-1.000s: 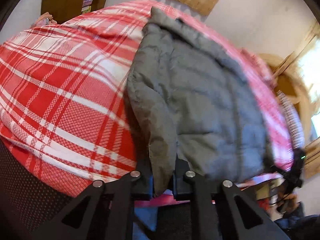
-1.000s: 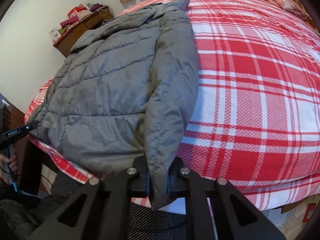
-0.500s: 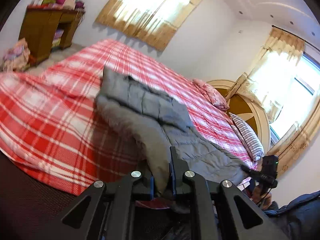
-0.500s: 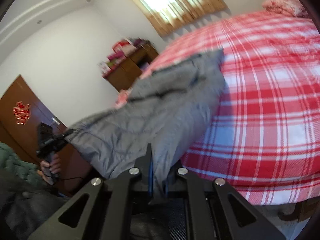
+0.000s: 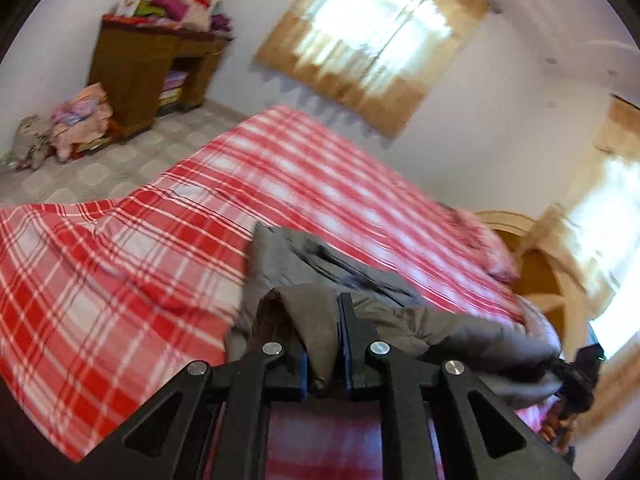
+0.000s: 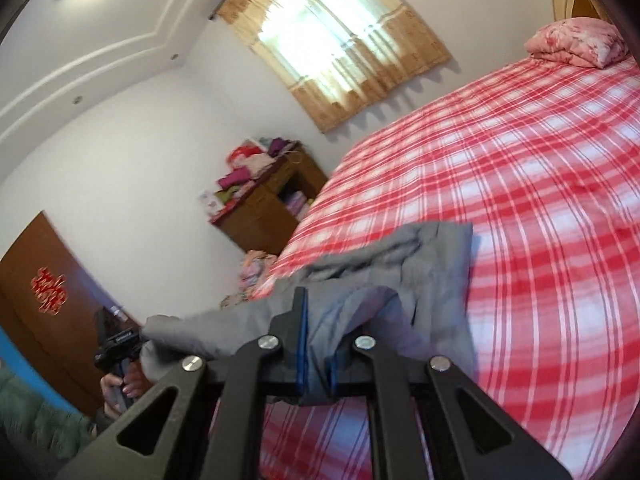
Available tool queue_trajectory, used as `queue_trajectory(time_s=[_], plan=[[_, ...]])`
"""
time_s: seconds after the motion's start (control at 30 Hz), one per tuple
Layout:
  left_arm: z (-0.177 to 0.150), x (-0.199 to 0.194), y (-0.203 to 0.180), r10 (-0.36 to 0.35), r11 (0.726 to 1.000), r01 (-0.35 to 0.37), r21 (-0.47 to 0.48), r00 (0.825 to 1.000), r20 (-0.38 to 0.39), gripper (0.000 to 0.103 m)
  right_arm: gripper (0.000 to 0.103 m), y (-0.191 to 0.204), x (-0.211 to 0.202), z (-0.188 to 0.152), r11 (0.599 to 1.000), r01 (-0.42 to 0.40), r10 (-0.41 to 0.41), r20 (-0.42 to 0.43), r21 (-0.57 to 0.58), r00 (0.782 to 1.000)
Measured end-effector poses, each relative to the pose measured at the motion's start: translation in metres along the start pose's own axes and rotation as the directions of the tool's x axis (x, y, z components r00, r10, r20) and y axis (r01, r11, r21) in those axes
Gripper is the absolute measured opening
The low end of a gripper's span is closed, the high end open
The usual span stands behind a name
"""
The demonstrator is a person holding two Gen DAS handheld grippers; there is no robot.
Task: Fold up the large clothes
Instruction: 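Lift the hem with both grippers and fold it toward the collar, then lower the folded hem and open both grippers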
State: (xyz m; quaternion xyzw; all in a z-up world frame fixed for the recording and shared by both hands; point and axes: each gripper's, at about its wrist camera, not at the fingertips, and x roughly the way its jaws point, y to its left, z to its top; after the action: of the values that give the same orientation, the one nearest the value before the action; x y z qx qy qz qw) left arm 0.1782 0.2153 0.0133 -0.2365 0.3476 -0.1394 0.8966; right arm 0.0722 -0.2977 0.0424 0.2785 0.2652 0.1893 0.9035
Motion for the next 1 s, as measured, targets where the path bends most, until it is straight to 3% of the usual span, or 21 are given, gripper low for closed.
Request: queue_trajectory(time_s=[0.07,0.2,0.37,0.47,0.57,0.67,0.7,0.77,0.8,0.87,0.93,0.97,1.0], plan=[[0.022,0.039,0.008,0.04,0.999,-0.04,-0.037,0.999,-0.014,0.012,0.011,-0.011,0.043,0.028,0.999,0.051,-0.051,-0.003,0.005,0.999],[0.047,0.12,0.021,0.143,0.989,-0.145,-0.043,0.988,-0.052,0.012,0.011,-0.042,0.116,0.051,0.987,0.162,-0.162,-0.027,0.004,0.986],[0.056,0.215,0.036,0.26,0.964,-0.264,-0.018,0.959,-0.109,0.012,0.011,-0.087,0.182,0.044,0.952,0.307,-0.306,-0.084,0.004,0.948],[0.056,0.249,0.044,0.258,0.965,-0.262,-0.025,0.959,-0.121,0.012,0.017,-0.114,0.21,0.034,0.918,0.395,-0.389,-0.114,0.036,0.914],[0.054,0.266,0.053,0.222,0.972,-0.231,-0.052,0.965,-0.139,0.013,0.024,-0.13,0.221,0.024,0.909,0.413,-0.405,-0.107,0.058,0.908],[0.057,0.272,0.07,0.104,0.978,-0.132,-0.161,0.98,-0.169,0.015,0.029,-0.144,0.224,0.014,0.911,0.407,-0.4,-0.094,0.072,0.912],[0.058,0.27,0.076,0.052,0.972,-0.089,-0.219,0.984,-0.169,0.017,0.031,-0.149,0.224,0.011,0.916,0.392,-0.384,-0.098,0.083,0.918],[0.059,0.266,0.098,-0.064,0.934,0.002,-0.356,0.985,-0.163,0.021,0.036,-0.157,0.226,0.011,0.927,0.358,-0.347,-0.104,0.113,0.932],[0.06,0.262,0.104,-0.079,0.923,0.012,-0.385,0.984,-0.159,0.023,0.042,-0.159,0.224,0.012,0.932,0.337,-0.325,-0.105,0.131,0.94],[0.064,0.249,0.109,-0.078,0.918,0.021,-0.395,0.989,-0.129,0.028,0.057,-0.16,0.22,0.015,0.939,0.305,-0.291,-0.104,0.161,0.951],[0.071,0.23,0.112,-0.034,0.918,-0.001,-0.397,0.996,-0.082,0.041,0.08,-0.153,0.211,0.021,0.944,0.287,-0.276,-0.089,0.159,0.957],[0.073,0.222,0.113,-0.016,0.916,-0.012,-0.402,0.998,-0.065,0.052,0.084,-0.148,0.205,0.025,0.948,0.278,-0.269,-0.077,0.153,0.96],[0.076,0.212,0.116,0.011,0.912,-0.03,-0.408,0.999,-0.049,0.054,0.088,-0.143,0.196,0.03,0.951,0.273,-0.267,-0.062,0.147,0.962]])
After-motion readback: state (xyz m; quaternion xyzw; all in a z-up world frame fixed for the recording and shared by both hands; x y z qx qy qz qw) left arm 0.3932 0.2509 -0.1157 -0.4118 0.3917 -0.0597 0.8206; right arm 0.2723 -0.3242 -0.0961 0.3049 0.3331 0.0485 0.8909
